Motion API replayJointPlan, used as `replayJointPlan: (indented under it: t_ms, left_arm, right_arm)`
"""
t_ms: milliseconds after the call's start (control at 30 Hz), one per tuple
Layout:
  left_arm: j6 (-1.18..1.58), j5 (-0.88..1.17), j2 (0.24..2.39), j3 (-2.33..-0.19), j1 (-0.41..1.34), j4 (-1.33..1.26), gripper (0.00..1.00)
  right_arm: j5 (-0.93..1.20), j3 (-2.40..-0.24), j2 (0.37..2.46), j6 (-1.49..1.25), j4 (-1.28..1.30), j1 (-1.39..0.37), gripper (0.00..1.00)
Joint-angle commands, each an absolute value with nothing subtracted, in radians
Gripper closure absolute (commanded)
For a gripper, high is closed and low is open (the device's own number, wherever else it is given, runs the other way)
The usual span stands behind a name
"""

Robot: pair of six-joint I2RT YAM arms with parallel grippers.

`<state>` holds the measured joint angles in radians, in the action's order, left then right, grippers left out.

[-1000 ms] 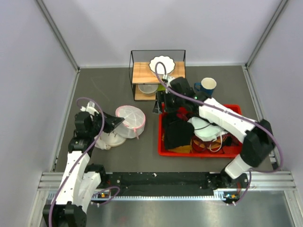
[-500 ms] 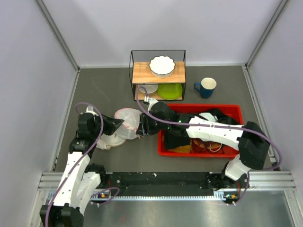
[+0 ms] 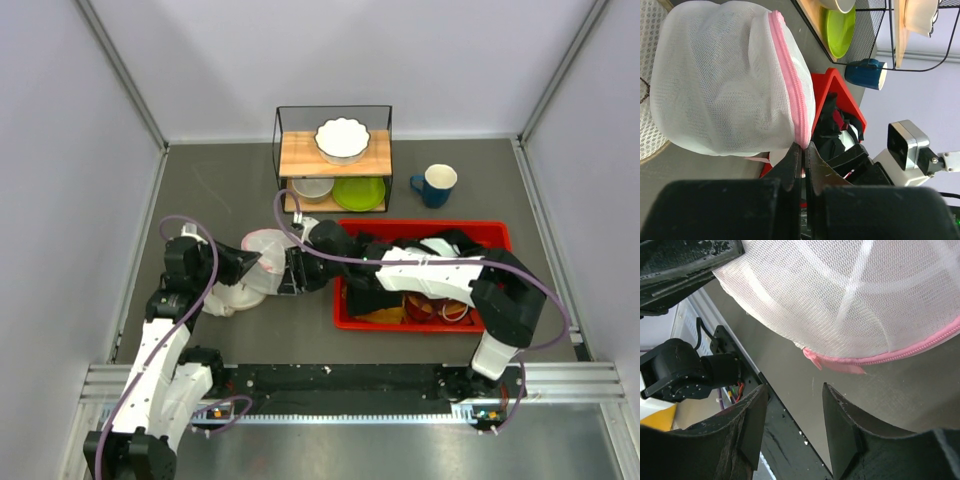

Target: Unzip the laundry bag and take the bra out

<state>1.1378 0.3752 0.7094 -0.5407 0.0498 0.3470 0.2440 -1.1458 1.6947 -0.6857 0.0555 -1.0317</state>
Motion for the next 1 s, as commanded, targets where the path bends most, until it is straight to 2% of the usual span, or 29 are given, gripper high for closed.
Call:
replayJointPlan:
  t_ms: [0, 567, 867, 967]
  left_arm:
    - [1.138, 0.362, 0.698, -0.589, 0.054, 0.328, 1.0]
    - [1.129, 0.359, 0.687, -0.584, 0.054, 0.336, 1.0]
    - [1.129, 0.362, 0.686, -0.583, 0.054, 0.333, 1.0]
    - [1.126, 0.367, 0.686, -0.578, 0.054, 0.331, 1.0]
  right_arm:
    - [0.268, -1.195, 1.713, -0.686, 0.025, -1.035, 0.5]
    - [0.23, -1.253, 1.769, -0.687, 0.006, -1.022, 0.5]
    - [0.173, -1.194, 1.735, -0.703, -0.044, -1.014, 0.6]
    - [0.155, -1.174, 1.732, -0.712, -0.058, -1.012, 0.67]
